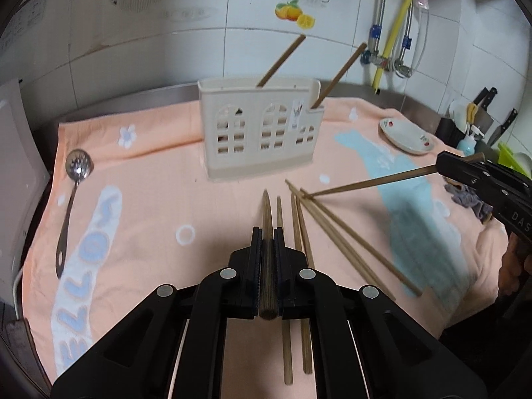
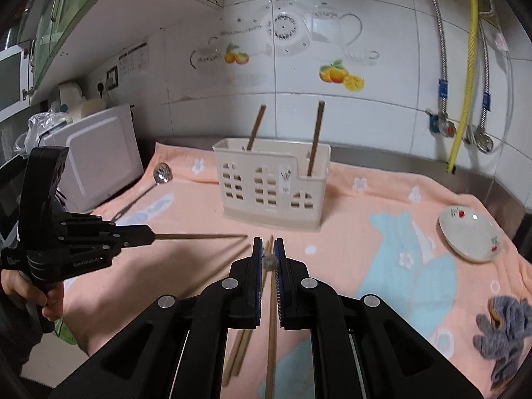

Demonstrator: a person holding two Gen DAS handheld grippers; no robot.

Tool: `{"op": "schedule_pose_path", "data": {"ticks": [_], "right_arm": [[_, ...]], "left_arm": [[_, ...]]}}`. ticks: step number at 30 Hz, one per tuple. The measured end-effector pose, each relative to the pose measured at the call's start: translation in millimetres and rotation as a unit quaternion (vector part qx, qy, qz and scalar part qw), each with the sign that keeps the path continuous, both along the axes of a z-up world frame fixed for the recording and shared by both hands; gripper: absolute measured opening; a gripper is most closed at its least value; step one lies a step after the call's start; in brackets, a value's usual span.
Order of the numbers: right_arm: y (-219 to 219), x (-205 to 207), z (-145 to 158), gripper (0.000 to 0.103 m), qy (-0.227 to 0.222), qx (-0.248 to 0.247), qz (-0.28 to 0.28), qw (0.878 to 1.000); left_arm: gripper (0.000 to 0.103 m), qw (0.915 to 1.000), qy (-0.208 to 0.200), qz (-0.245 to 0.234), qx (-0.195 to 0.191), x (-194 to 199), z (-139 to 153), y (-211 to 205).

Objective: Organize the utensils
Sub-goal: 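Lift both held chopsticks toward the white holder with both tools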

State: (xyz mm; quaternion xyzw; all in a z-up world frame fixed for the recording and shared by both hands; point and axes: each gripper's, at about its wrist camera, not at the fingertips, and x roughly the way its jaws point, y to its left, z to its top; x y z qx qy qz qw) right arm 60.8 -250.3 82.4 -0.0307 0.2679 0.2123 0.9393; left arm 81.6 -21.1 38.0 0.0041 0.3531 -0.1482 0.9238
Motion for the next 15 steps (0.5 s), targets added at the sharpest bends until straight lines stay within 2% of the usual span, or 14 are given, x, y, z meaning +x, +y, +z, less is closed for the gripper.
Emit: {"op": "schedule_pose_path", "data": {"ticks": [15], "right_arm": [[-4, 51, 74, 0.007, -0.016, 0.007, 0.032, 0.999]], "left_arm": [[0.006, 0.9987, -0.045, -0.019, 0.012, 39, 57, -3]]}}
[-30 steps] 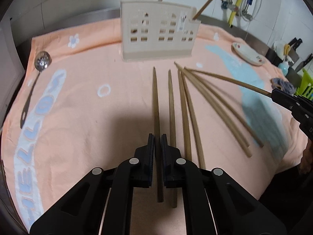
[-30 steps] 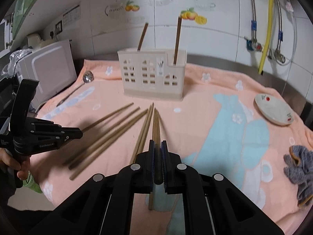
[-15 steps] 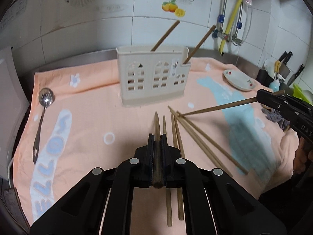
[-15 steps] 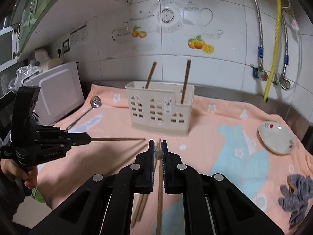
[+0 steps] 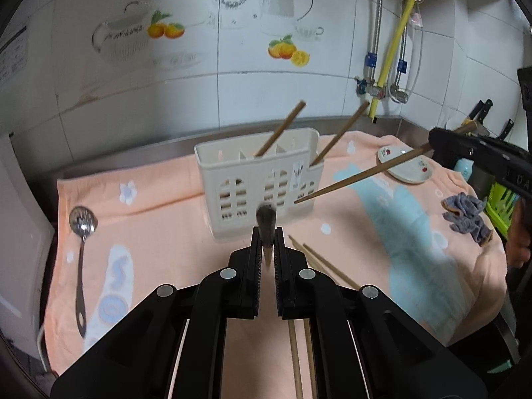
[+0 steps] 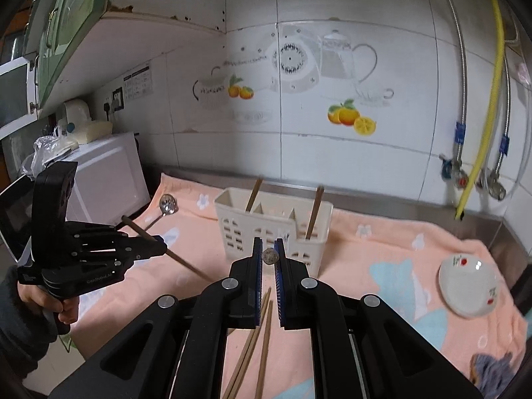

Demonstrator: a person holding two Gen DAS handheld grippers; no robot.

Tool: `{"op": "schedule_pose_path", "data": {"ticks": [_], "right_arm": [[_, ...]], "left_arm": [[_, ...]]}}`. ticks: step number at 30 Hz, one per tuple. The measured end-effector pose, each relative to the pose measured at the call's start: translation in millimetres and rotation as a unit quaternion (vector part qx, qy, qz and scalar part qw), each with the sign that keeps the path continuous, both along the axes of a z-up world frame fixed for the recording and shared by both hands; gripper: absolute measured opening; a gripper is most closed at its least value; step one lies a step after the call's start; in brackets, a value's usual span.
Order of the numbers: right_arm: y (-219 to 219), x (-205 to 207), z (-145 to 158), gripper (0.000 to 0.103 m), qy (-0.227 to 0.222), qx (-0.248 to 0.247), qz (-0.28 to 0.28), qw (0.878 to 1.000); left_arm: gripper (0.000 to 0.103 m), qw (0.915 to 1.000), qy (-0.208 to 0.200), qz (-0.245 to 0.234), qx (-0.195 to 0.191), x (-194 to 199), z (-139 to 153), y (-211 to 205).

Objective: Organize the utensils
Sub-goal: 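Lift both held chopsticks toward the white holder with both tools, then lower the left tool's chopstick into the holder and open it while the right tool releases its chopstick there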

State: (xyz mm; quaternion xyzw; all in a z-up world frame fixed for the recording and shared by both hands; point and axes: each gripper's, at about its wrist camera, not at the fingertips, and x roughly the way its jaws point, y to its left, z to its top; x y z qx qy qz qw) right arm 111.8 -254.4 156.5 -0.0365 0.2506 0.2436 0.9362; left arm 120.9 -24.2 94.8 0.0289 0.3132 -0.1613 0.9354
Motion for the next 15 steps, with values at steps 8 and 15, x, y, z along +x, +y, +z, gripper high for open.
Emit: {"op": "schedule_pose_path", "data": {"ticks": [8, 15], "right_arm": [[-14, 10, 42, 0.007, -0.007, 0.007, 0.016, 1.0], [-23, 27, 67, 0.007, -0.02, 0.007, 0.002, 1.0]], "left_arm": [[0.006, 0.999, -0.044, 0.0, 0.008, 6, 46, 4], [0.006, 0.9944, -0.104, 0.008, 0.017, 14, 99, 5]]}}
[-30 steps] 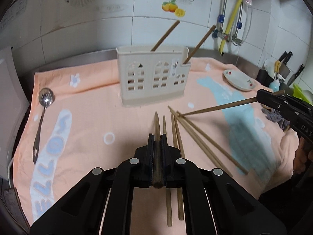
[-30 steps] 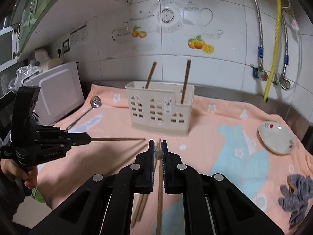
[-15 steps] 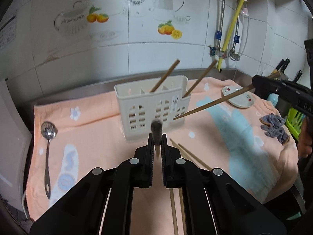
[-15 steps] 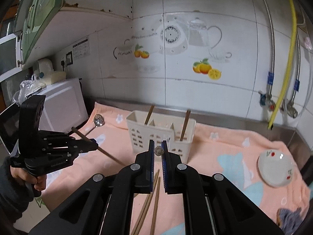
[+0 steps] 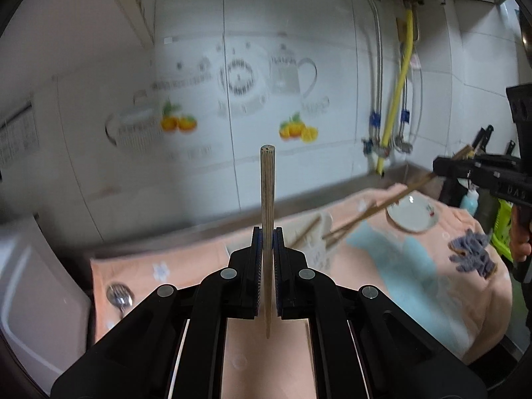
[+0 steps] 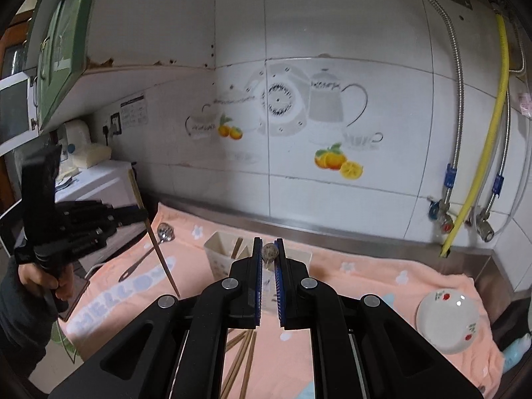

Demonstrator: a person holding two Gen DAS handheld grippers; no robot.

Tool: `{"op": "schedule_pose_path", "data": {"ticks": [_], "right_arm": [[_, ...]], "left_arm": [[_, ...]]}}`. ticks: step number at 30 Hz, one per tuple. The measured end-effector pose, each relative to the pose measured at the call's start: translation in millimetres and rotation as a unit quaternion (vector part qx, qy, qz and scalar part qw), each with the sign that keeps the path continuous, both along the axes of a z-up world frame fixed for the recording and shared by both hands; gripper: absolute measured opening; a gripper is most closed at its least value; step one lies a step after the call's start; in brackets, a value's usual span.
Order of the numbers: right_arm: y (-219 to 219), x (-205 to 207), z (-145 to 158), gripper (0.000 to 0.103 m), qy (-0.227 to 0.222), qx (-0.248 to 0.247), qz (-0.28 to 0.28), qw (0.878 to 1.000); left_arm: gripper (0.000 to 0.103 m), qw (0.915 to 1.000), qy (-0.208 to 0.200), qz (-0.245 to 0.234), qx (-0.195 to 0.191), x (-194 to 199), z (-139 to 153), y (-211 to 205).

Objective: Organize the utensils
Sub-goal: 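Lower the left tool's chopstick into the holder and open it while the right tool releases its chopstick there, then move both open tools back down over the row of chopsticks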

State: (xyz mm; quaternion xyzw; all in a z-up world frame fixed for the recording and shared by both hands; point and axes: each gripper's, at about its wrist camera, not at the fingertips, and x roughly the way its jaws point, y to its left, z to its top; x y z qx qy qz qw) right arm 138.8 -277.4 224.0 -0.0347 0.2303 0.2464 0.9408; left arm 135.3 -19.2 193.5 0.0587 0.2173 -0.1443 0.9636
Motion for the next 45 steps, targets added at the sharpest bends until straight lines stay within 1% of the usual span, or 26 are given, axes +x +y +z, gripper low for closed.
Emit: {"op": "schedule_pose_path", "data": {"ticks": [4, 8, 11, 12, 17, 20, 23, 27, 32, 33, 35, 37, 38, 40, 42, 44, 45], "right_arm": [[2, 18, 5, 0.007, 0.001, -0.02, -0.014, 1.0], [5, 42, 1, 0.007, 0.022, -0.043, -0.022, 0.999], [8, 59, -7, 0.007, 0.044, -0.054, -0.021, 0.997], [10, 65, -10, 0.007, 0.055, -0.06, -0.017, 0.997], [20, 83, -25, 0.007, 0.085, -0.081, -0.016, 0.993], [24, 96, -35, 0.007, 0.106, -0.087, -0.013, 0.99], [26, 103, -43, 0.007, 0.115, -0.089, -0.014, 0.989], [27, 105, -49, 0.007, 0.114, -0.084, -0.015, 0.99], [25, 97, -45, 0.01, 0.094, -0.084, -0.022, 0.992], [25, 94, -43, 0.015, 0.09, -0.083, -0.024, 0.992], [22, 84, -39, 0.017, 0.075, -0.081, -0.028, 0.994], [20, 75, -36, 0.021, 0.06, -0.082, -0.032, 0.994], [19, 68, -34, 0.024, 0.053, -0.082, -0.035, 0.995], [18, 54, -34, 0.027, 0.037, -0.085, -0.038, 0.995], [17, 37, -37, 0.029, 0.025, -0.087, -0.04, 0.995], [16, 24, -43, 0.029, 0.023, -0.085, -0.036, 0.995], [16, 15, -49, 0.029, 0.024, -0.081, -0.033, 0.996]], "left_arm": [[0.005, 0.9996, -0.029, 0.006, 0.006, 15, 24, -4], [0.005, 0.9984, -0.054, 0.011, 0.008, 30, 43, -8], [0.006, 0.9985, -0.054, 0.013, 0.006, 46, 46, -10], [0.006, 0.9988, -0.047, 0.01, 0.001, 53, 44, -10], [0.006, 0.9994, -0.031, 0.013, -0.009, 75, 29, -10], [0.006, 0.9996, -0.018, 0.015, -0.014, 86, 18, -8], [0.006, 0.9998, -0.003, 0.016, -0.015, 96, 5, -7], [0.006, 0.9996, 0.018, 0.019, -0.012, 105, -11, -3], [0.007, 0.9991, 0.031, 0.022, -0.017, 107, -19, 3], [0.009, 0.9991, 0.032, 0.02, -0.02, 106, -20, 4], [0.015, 0.999, 0.033, 0.015, -0.024, 103, -20, 5], [0.028, 0.9993, 0.028, 0.016, -0.019, 96, -20, 5], [0.031, 0.9993, 0.027, 0.016, -0.018, 93, -20, 5], [0.037, 0.9995, 0.022, 0.019, -0.015, 84, -19, 6], [0.04, 0.9994, 0.022, 0.017, -0.021, 74, -21, 8], [0.042, 0.9992, 0.028, 0.015, -0.025, 65, -24, 10], [0.045, 0.9992, 0.027, 0.011, -0.027, 61, -26, 11]]}}
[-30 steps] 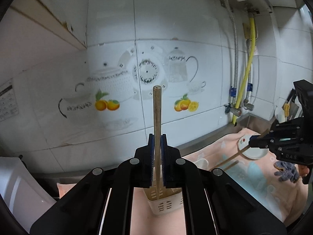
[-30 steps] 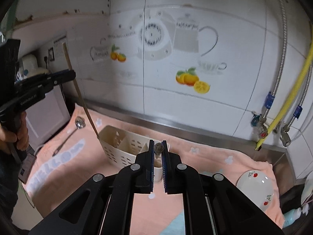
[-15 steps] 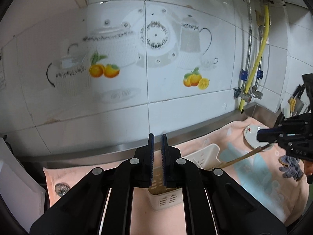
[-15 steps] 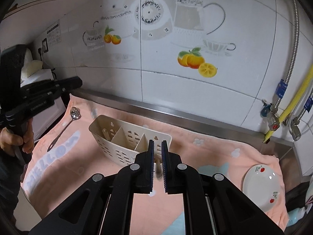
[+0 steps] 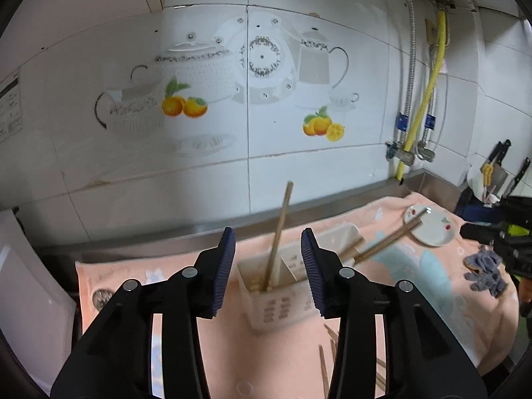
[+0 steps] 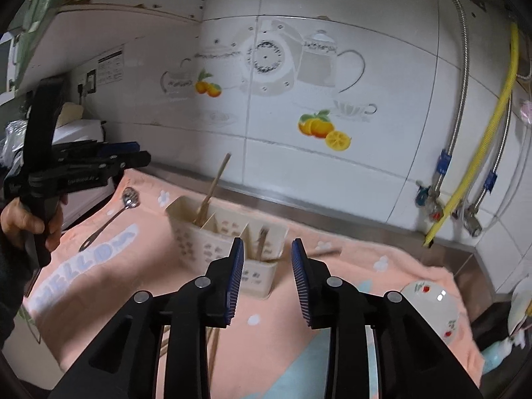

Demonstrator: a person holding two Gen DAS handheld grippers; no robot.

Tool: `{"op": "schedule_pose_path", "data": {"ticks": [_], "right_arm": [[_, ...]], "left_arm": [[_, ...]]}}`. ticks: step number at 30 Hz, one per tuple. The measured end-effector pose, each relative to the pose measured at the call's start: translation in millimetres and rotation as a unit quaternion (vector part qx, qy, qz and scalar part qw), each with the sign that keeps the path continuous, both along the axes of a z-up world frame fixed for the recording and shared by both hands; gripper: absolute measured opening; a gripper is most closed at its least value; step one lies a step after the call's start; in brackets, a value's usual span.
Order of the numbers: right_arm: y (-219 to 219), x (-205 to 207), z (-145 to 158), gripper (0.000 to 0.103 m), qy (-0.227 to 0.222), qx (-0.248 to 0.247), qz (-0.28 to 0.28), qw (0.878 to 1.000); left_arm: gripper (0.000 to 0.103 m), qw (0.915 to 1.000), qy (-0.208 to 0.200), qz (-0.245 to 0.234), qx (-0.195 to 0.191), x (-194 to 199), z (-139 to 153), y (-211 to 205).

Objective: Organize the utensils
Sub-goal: 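Move both open tools back down over the row of chopsticks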

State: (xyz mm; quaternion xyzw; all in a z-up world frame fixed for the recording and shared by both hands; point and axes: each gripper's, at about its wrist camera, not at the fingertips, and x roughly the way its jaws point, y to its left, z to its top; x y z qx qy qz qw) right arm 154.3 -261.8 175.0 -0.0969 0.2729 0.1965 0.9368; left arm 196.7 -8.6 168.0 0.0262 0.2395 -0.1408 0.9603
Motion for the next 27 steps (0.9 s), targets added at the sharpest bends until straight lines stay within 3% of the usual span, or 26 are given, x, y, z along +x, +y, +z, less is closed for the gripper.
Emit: {"op": "schedule_pose_path", "data": {"ticks": [5, 7, 10, 18, 27], "right_arm": [[-2, -30, -33, 0.029, 0.022, 0.02, 0.005, 1.0], [-3, -41, -51, 0.029, 0.031, 0.022, 0.001, 0.999], [-6, -53, -78, 0.029, 0.059, 0.037, 0.0, 0.998], [-7, -85, -134, 0.029, 0.102, 0.033, -0.011, 0.994], [-5, -106, -176, 0.027, 0.137, 0.038, -0.019, 0.99]], "left_arm": [[0.052, 0.9997, 0.002, -0.015, 0.017, -33, -19, -4], [0.053, 0.9995, 0.02, -0.02, 0.012, -44, -31, -5], [0.065, 0.9992, 0.035, -0.02, 0.002, -57, -45, -3], [0.074, 0.9967, 0.073, -0.018, -0.031, -84, -81, 9], [0.089, 0.9943, 0.103, -0.014, -0.023, -109, -115, 9]]}}
